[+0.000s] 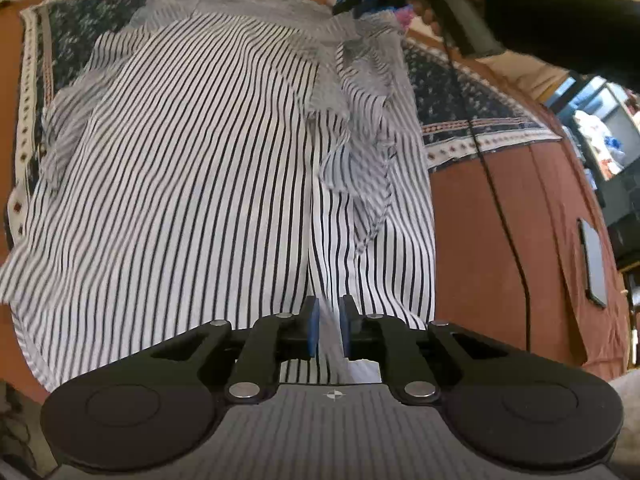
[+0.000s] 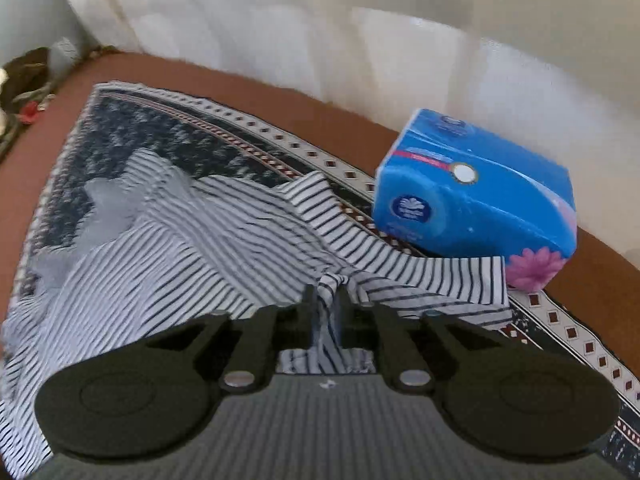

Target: Fold clothes

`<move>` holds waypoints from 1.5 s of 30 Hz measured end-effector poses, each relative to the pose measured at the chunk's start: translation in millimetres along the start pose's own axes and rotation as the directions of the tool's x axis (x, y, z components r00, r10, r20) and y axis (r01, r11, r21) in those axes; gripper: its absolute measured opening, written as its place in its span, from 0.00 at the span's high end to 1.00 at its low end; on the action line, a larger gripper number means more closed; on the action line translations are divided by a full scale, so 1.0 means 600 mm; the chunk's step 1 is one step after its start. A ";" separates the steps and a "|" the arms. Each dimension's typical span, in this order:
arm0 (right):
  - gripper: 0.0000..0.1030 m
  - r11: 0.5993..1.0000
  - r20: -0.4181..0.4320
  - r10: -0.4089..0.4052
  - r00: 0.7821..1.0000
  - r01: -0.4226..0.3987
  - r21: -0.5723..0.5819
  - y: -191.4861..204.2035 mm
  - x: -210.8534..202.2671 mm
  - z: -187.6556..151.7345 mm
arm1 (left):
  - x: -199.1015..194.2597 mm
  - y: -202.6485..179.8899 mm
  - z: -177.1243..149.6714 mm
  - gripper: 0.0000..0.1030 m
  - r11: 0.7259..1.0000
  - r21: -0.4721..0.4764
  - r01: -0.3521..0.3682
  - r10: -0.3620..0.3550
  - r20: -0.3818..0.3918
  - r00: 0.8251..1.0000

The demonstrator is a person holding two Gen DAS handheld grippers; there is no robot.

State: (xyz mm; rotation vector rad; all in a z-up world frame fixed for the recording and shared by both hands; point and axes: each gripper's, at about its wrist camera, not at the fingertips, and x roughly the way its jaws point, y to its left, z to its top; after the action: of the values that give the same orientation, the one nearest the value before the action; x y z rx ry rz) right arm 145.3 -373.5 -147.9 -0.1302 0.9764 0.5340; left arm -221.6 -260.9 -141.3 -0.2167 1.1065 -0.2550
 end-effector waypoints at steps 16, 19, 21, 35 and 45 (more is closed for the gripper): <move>0.63 0.968 0.072 0.075 0.995 -0.090 0.233 0.013 -0.302 -0.300 | -0.003 0.035 0.152 0.51 0.985 0.171 -0.001 -0.012 0.076 0.997; 0.61 0.939 -0.009 0.184 0.983 -0.174 0.296 0.047 -0.304 -0.404 | 0.027 0.008 0.167 0.51 0.979 0.204 -0.013 0.002 0.053 0.999; 0.63 0.933 -0.057 0.248 0.967 -0.223 0.283 0.079 -0.297 -0.458 | 0.043 -0.009 0.167 0.51 0.971 0.237 -0.026 0.017 0.041 0.999; 0.97 0.865 -0.150 0.479 0.865 -0.435 0.252 0.169 -0.285 -0.566 | 0.080 -0.039 0.106 0.59 0.945 0.307 -0.113 0.121 -0.007 0.993; 0.80 0.919 -0.123 0.391 0.912 -0.380 0.105 0.124 -0.326 -0.470 | -0.046 0.055 0.123 0.49 0.949 0.134 -0.286 0.266 0.153 0.952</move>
State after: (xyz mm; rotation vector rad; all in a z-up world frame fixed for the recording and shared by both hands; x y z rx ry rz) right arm -189.8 -477.3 -137.7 0.1018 1.1699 0.8569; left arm -163.4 -217.7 -95.7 0.0606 0.9657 -0.0727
